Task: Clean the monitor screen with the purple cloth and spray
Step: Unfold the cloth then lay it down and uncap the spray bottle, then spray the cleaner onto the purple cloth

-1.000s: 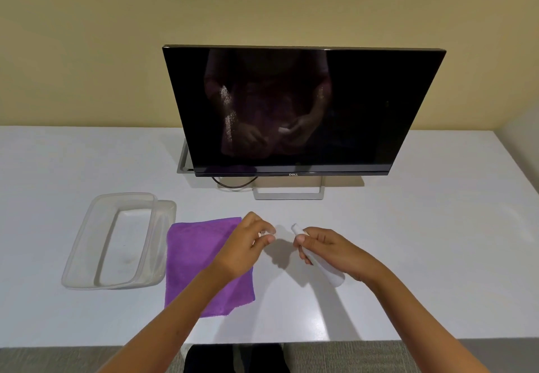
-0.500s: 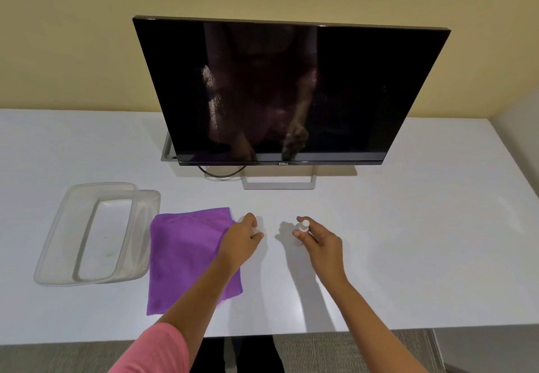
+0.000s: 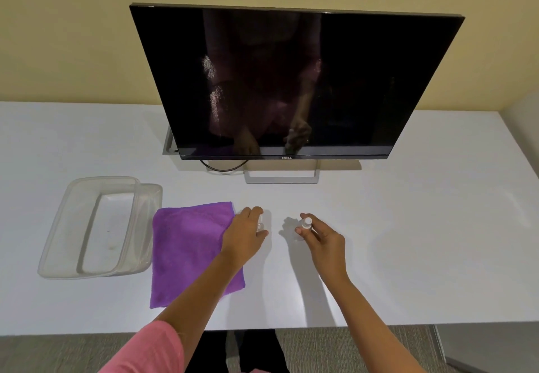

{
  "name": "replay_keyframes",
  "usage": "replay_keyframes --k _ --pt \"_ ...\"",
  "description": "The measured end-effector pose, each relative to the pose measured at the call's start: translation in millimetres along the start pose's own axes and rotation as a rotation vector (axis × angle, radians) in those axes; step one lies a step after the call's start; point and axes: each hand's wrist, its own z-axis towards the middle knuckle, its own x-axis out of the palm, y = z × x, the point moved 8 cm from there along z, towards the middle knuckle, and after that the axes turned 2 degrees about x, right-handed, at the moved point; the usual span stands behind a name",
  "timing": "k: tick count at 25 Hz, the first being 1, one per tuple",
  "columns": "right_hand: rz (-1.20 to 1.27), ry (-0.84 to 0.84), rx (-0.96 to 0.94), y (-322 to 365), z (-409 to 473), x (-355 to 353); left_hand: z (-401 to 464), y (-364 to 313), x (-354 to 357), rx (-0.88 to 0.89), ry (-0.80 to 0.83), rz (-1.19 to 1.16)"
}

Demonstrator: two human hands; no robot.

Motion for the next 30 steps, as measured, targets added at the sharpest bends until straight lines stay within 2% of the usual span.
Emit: replay_keyframes --k 3,5,6,8,9,11,14,18,20,23,27,30 --pt "0.003 -0.009 0.012 -0.8 0.6 -2.4 -18.6 9.6 -45.3 0.020 -0.320 -0.110" --pt "-0.006 -0.010 -0.001 0.1 -0.5 -3.0 -39.8 47.1 -74.2 -0.143 -0.519 -0.075" --pt "-0.018 -0.010 -0.006 0.2 -0.9 -3.0 -50.1 72.3 -81.5 -0.301 -0.531 -0.053" --pt "-0.040 -0.012 -0.008 0.1 -1.9 -2.6 -70.1 116.6 -79.8 -0.599 -0.393 -0.019" --pt "-0.049 -0.014 -0.011 0.8 -2.3 -2.0 -79.0 130.3 -75.2 -0.668 -0.300 0.012" --pt "-0.051 -0.013 -0.010 1.2 -1.7 -1.3 -88.8 141.5 -69.1 -0.681 -0.202 0.046" --pt "-0.029 -0.016 0.007 1.0 -2.4 -0.5 -92.7 151.5 -71.1 -0.718 -0.289 -0.086" --pt "0.005 -0.022 0.025 -0.1 -3.4 0.5 -103.9 178.6 -63.1 -0.976 -0.415 -0.584" --pt "0.018 -0.023 0.041 -0.6 -3.4 0.9 -103.8 177.4 -61.8 -0.915 -0.407 -0.711" --pt "0.017 -0.019 0.047 3.3 -1.1 -0.1 -100.5 162.9 -70.2 -0.737 -0.411 -0.763" --pt "0.002 -0.009 0.040 9.5 -0.2 -5.3 -96.0 136.1 -93.9 -0.556 -0.413 -0.690" --pt "0.063 0.060 0.061 16.4 -1.5 -5.4 -100.6 107.0 -114.4 -0.442 -0.430 -0.635"
